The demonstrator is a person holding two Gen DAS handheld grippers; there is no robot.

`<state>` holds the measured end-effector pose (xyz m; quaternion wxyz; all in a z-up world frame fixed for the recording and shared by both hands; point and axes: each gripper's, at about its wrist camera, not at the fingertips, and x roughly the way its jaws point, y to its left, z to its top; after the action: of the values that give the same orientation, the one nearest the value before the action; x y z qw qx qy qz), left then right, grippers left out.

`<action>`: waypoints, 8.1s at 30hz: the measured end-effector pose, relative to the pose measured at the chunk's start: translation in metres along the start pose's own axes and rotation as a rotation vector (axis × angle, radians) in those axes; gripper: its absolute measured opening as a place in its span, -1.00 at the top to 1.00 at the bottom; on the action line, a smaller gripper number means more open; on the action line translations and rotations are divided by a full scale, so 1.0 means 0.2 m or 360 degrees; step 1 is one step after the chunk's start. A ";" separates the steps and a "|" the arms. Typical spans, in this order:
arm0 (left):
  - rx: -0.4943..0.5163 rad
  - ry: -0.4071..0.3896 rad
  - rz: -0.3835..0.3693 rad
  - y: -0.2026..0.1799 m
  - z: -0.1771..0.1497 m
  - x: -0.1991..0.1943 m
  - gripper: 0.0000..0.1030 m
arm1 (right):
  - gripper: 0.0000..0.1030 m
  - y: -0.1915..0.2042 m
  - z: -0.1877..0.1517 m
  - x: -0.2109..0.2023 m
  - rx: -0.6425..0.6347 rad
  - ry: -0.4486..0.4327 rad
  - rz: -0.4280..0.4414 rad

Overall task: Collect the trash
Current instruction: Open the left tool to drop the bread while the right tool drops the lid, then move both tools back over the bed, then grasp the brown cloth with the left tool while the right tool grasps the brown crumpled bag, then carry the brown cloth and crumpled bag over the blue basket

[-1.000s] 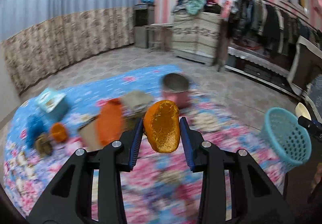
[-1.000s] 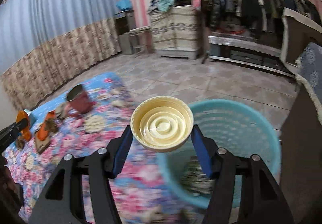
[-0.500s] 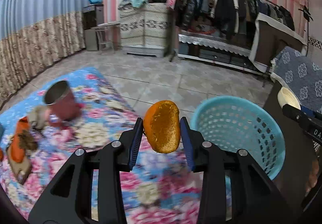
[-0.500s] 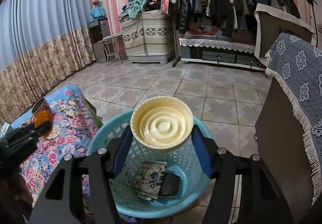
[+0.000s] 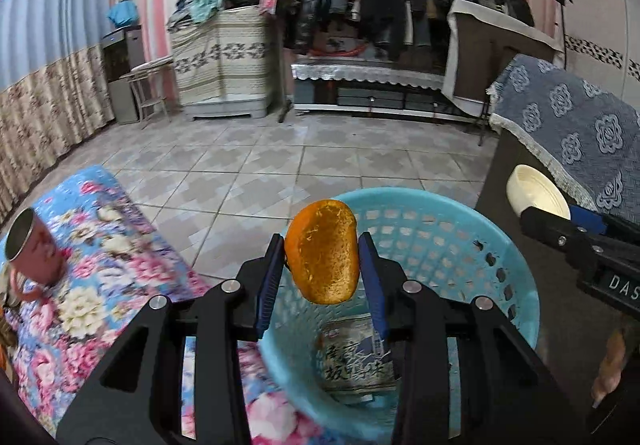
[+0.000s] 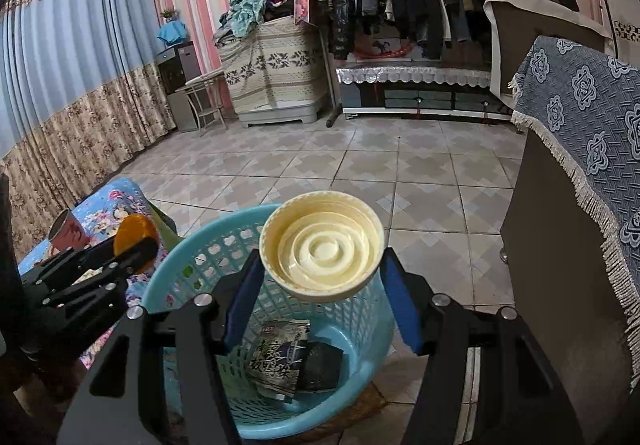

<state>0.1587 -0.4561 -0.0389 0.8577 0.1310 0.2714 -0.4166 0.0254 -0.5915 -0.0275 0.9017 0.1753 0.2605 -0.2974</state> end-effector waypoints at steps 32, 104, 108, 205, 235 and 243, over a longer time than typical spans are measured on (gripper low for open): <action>-0.0203 -0.0267 0.0474 0.38 0.07 -0.42 -0.89 | -0.16 0.23 -0.06 0.20 -0.0078 0.0053 0.0026; -0.1001 0.0154 0.1209 2.16 -1.05 -1.41 -0.89 | -0.88 2.16 -0.47 0.14 -0.0691 0.0114 0.0666; -0.0983 0.0181 0.1172 2.21 -1.02 -1.36 -0.79 | -0.88 2.17 -0.51 0.21 -0.0725 0.0167 0.0652; -0.0694 -0.0085 0.0939 1.73 -0.67 -1.31 0.29 | 0.31 1.61 -0.27 -0.24 -0.0579 0.0016 0.0678; -0.0153 -0.0119 0.0184 0.31 -0.03 -0.36 0.29 | 0.32 0.14 -0.01 -0.19 -0.0097 -0.0140 0.0099; -0.0061 -0.0051 0.0011 0.08 0.03 -0.12 0.29 | 0.32 -0.03 -0.02 -0.12 -0.0006 -0.0113 0.0060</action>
<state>0.1614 -0.4328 -0.0203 0.8656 0.1087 0.2653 -0.4105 0.0040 -0.5827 -0.0181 0.9161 0.1679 0.2255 -0.2858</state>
